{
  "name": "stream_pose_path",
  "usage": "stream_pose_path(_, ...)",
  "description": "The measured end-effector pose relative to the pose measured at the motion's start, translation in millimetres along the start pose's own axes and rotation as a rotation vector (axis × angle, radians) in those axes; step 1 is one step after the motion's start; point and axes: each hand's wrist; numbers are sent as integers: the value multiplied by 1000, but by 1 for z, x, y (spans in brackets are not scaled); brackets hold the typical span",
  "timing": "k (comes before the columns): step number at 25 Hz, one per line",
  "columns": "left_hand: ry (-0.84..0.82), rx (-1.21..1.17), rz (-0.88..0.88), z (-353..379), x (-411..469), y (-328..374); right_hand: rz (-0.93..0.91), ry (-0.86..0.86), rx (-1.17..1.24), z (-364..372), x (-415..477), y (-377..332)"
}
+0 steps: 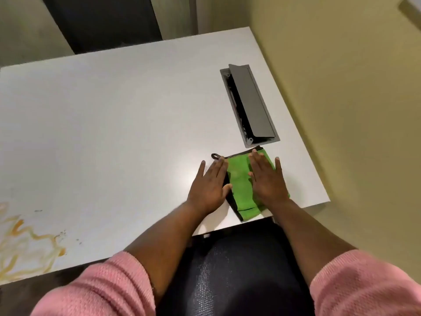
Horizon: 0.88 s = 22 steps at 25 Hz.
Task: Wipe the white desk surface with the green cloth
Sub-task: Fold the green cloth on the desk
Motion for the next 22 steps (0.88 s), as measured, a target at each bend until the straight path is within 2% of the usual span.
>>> stream_pose_path(10, -125, 66, -137, 25, 71, 9, -48, -160, -76, 15, 51, 42)
stream_pose_path(16, -142, 84, -219, 14, 79, 18, -15, -99, -49, 8, 61, 36)
stream_pose_path(22, -152, 7, -241, 4, 60, 7, -40, -143, -66, -5, 49, 12)
Point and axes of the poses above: each hand's wrist, its own x-axis towards the middle knuckle, its own z-axis out of the palm, y = z × x, and after that the axes turned 4 degrees about x, right-handed
